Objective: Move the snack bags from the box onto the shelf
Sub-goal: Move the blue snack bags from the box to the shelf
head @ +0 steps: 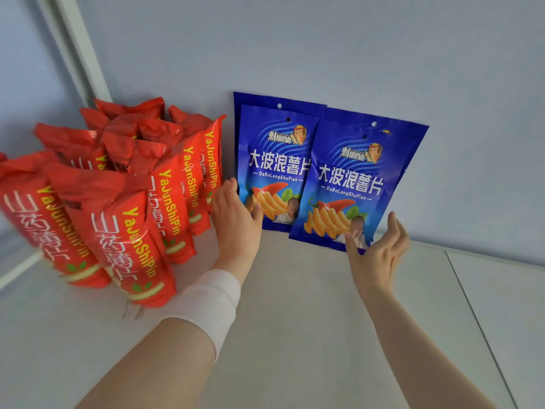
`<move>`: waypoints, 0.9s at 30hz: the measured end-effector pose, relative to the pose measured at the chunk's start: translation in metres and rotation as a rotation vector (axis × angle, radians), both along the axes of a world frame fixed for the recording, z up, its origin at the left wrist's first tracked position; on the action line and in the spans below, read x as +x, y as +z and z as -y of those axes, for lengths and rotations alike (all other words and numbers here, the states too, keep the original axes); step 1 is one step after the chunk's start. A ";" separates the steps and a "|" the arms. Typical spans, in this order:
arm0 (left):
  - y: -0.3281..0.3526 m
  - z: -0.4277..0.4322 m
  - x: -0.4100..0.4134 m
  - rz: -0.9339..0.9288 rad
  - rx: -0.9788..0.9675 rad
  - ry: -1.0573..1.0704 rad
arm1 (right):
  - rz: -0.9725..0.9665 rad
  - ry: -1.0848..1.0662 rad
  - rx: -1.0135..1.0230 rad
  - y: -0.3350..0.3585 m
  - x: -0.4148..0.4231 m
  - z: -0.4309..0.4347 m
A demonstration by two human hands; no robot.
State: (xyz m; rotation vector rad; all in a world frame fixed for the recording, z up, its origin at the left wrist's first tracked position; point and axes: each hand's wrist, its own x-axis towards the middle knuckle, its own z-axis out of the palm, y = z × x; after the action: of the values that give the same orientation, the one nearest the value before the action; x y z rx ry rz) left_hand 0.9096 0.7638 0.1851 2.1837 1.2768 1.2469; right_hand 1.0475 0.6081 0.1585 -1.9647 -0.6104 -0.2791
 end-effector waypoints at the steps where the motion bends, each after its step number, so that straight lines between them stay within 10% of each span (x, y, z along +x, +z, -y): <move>1: 0.002 0.011 -0.008 -0.104 0.020 -0.024 | 0.021 0.033 -0.087 0.003 -0.008 0.009; 8: 0.001 0.131 -0.102 -0.752 0.303 -0.031 | 0.356 0.421 -0.852 0.020 -0.091 0.099; 27: -0.045 0.485 -0.560 -1.053 -0.304 0.451 | 0.775 1.139 -0.900 -0.012 -0.492 0.313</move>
State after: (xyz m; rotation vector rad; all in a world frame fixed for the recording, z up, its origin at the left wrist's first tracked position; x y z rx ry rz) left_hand 0.3495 0.2790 0.1403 2.4139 2.2240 -0.1562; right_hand 0.5554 0.2954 0.1470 -1.8647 -2.5530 -0.0032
